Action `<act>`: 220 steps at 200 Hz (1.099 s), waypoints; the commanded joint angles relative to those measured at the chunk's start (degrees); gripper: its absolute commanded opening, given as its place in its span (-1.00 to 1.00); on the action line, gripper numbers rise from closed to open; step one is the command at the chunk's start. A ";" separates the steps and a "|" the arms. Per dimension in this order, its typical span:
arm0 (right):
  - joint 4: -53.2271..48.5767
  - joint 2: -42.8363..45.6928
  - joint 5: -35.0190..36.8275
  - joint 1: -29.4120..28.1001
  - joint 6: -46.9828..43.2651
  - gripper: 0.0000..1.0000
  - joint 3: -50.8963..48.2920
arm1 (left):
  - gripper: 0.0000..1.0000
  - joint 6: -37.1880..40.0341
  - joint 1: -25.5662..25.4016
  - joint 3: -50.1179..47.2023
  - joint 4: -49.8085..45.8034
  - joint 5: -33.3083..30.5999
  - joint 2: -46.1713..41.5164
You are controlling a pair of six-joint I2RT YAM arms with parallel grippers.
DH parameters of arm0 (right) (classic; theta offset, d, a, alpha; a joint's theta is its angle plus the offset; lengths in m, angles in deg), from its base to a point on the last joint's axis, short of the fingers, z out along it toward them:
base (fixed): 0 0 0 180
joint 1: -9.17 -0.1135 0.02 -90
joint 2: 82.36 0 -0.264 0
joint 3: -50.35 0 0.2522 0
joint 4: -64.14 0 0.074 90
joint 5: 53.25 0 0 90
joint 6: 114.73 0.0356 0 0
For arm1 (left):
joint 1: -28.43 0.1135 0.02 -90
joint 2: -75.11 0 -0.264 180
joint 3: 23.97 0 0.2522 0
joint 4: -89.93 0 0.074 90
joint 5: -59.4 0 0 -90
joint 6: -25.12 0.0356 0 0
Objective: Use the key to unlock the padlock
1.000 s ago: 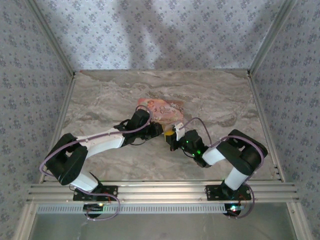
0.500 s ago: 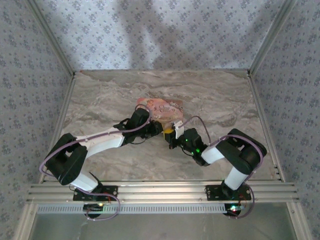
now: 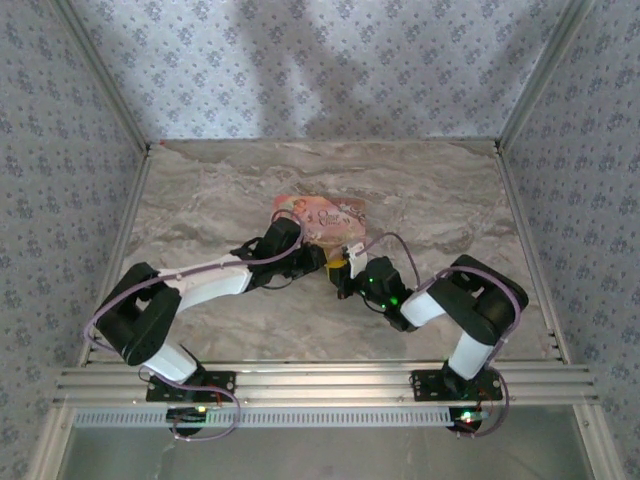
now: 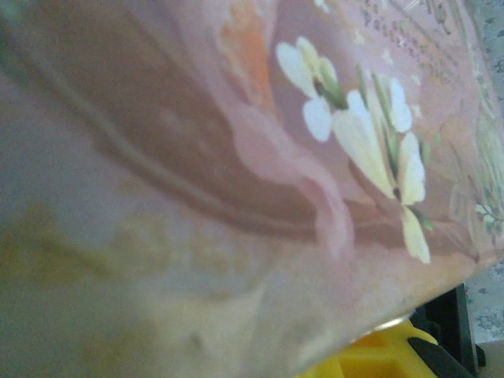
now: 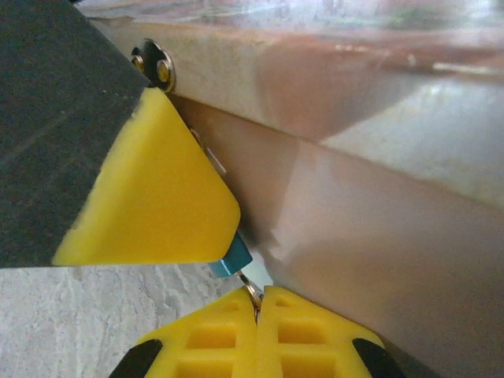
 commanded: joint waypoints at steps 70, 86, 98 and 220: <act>4.88 -5.17 0.90 0.32 3.63 -1.00 0.36 | -0.48 0.14 -0.64 -1.02 10.15 3.26 4.54; 5.27 -6.07 0.93 0.27 4.16 -1.00 0.41 | -0.42 0.48 -0.50 -0.82 10.08 3.27 4.75; 5.21 -6.44 0.99 0.41 4.36 -1.00 0.40 | -0.34 0.60 -0.32 -0.93 9.95 3.19 4.51; 6.89 -7.64 -1.88 0.98 9.28 -1.00 0.54 | 0.35 -2.44 3.58 -11.19 14.73 1.25 -4.44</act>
